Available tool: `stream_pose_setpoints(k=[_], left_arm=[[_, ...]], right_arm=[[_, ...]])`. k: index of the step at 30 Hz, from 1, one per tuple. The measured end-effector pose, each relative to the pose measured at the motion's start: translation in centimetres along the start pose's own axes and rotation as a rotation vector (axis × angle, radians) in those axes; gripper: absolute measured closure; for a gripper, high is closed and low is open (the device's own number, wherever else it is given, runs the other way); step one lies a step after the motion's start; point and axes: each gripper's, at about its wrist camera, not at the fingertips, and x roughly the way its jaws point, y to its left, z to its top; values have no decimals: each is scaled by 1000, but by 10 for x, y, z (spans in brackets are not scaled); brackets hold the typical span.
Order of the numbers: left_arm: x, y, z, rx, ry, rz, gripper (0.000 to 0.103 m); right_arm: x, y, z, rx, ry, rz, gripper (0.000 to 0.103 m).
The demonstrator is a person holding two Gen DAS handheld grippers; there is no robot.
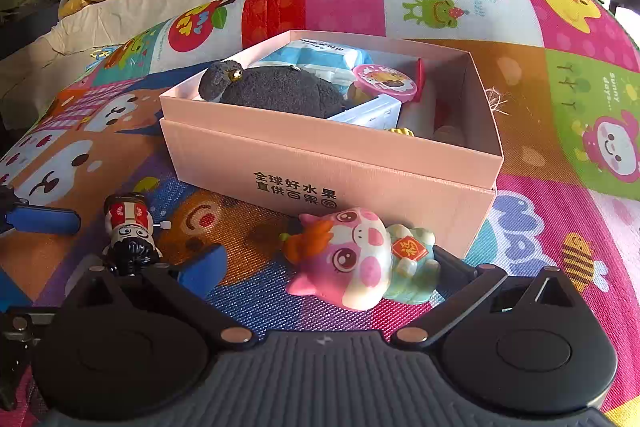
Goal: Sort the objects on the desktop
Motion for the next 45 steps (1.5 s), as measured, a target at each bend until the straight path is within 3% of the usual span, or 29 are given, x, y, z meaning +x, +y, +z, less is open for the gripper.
stream_pose_setpoints(k=[26, 36, 45], left_arm=[[-3, 5, 0, -29, -17, -33, 0], [-8, 1, 0, -5, -41, -12, 0], [-11, 0, 0, 14, -52, -29, 0]], right_arm=[[0, 0, 0, 0, 0, 0, 0], [1, 3, 0, 2, 0, -3, 0], [-24, 6, -10, 45, 112, -38, 0]])
